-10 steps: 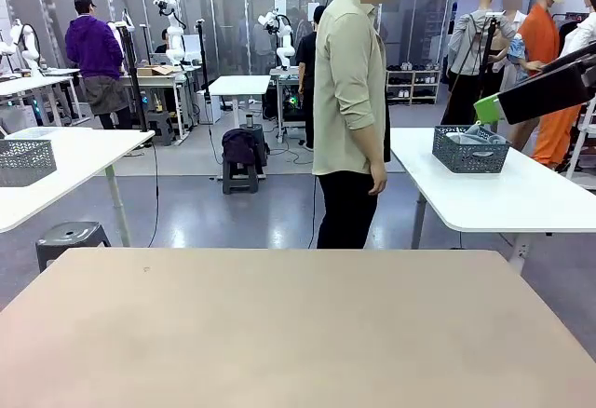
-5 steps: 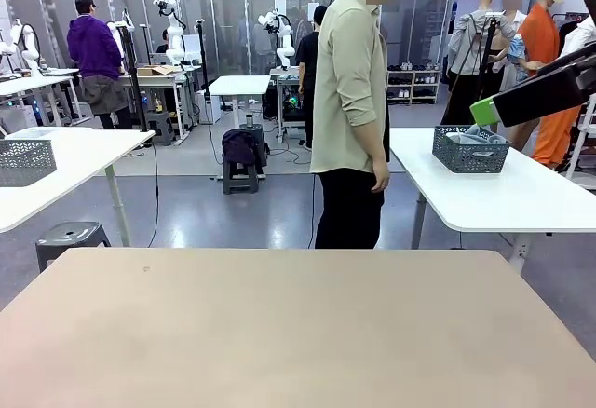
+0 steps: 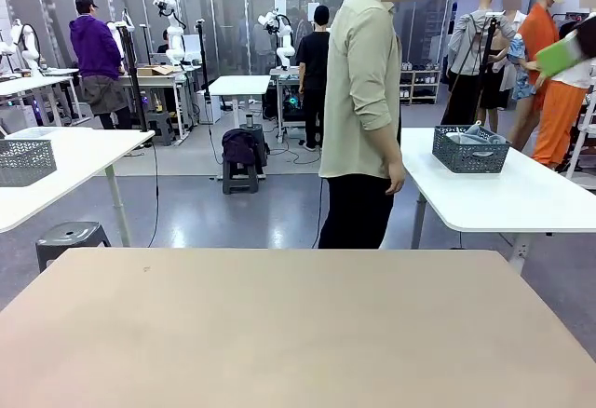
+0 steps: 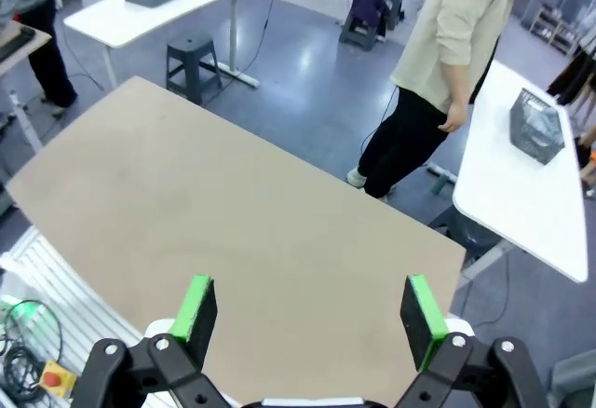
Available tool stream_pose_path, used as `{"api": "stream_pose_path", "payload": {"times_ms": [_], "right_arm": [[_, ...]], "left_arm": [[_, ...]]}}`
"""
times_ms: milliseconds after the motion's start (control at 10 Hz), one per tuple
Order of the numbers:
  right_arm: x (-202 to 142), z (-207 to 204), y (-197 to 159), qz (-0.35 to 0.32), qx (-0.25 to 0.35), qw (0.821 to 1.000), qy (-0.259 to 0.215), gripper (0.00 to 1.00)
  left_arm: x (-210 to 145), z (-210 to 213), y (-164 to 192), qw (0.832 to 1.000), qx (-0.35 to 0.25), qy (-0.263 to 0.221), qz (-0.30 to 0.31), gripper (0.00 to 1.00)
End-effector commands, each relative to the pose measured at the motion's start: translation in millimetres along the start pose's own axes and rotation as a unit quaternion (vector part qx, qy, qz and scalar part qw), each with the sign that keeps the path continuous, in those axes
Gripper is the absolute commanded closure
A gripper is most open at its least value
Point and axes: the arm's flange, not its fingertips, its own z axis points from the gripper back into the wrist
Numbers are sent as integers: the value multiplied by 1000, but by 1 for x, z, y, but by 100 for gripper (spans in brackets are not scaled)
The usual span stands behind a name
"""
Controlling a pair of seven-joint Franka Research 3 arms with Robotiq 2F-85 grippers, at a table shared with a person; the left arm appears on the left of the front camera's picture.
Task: Fold the towels and place them in the basket.
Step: When a person lays out a Towel with hook on the table, fold it in half twice.
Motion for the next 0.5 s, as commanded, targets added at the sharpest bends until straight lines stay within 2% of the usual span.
{"api": "stream_pose_path", "payload": {"times_ms": [0,100,400], "right_arm": [[24,27,-11,-22,8,999,24,0],[25,39,-17,-47,20,998,36,0],[33,79,-33,-89,-1,992,86,0]], "left_arm": [[32,34,7,999,-17,37,17,0],[38,44,13,998,-21,54,35,0],[49,80,31,989,-48,104,91,0]]}}
